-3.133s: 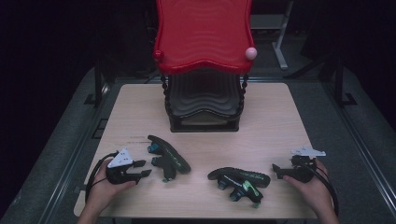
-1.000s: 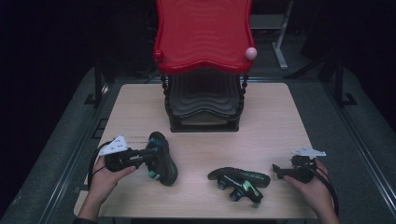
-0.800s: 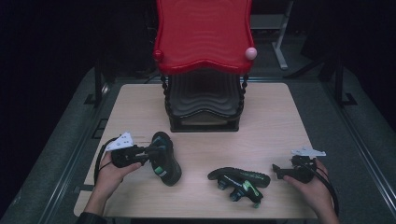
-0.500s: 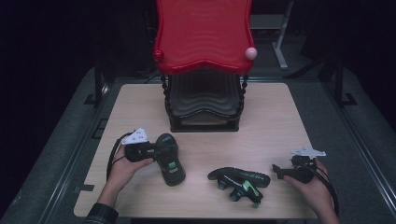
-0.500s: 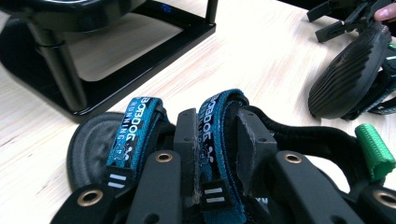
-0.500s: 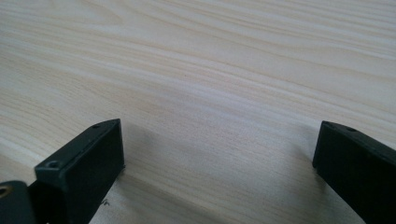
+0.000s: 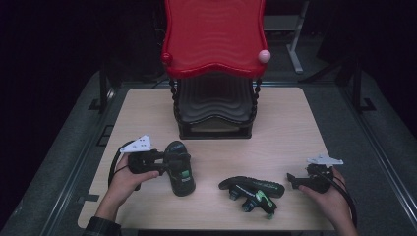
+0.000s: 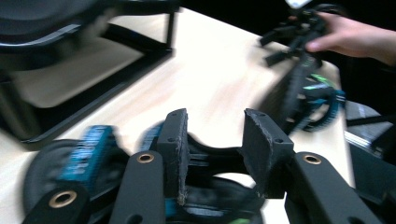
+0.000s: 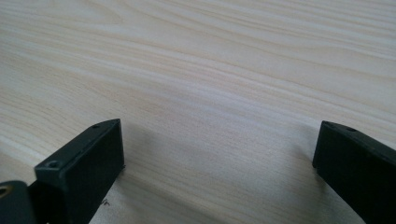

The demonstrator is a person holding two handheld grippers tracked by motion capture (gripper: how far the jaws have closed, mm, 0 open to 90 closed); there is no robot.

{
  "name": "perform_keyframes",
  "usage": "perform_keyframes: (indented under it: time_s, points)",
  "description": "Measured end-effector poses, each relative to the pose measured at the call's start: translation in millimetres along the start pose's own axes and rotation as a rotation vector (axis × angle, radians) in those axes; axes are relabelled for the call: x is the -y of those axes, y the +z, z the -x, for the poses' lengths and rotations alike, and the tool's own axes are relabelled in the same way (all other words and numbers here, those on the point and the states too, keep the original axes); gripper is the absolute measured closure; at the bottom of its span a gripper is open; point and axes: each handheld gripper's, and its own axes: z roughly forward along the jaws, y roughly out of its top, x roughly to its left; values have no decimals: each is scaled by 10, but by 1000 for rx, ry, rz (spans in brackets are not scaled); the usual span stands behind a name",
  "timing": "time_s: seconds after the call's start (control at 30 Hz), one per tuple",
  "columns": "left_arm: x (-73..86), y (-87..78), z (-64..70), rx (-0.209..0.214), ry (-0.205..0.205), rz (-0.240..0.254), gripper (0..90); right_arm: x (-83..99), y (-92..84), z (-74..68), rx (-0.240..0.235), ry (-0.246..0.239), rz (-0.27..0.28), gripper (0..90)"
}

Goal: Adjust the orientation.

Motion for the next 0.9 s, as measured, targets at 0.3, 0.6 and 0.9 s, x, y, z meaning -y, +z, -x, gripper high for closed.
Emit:
perform_keyframes:
  time_s: [0.3,0.6,0.9]
  points:
    - [65,205,133,60,8,-58,713,1,-2,-1,-1,1,-1,14]
    - [57,161,178,58,24,-88,863,2,-2,0,-1,0,-1,14]
    - [139,-64,258,38,26,-92,866,3,-3,0,-1,0,-1,14]
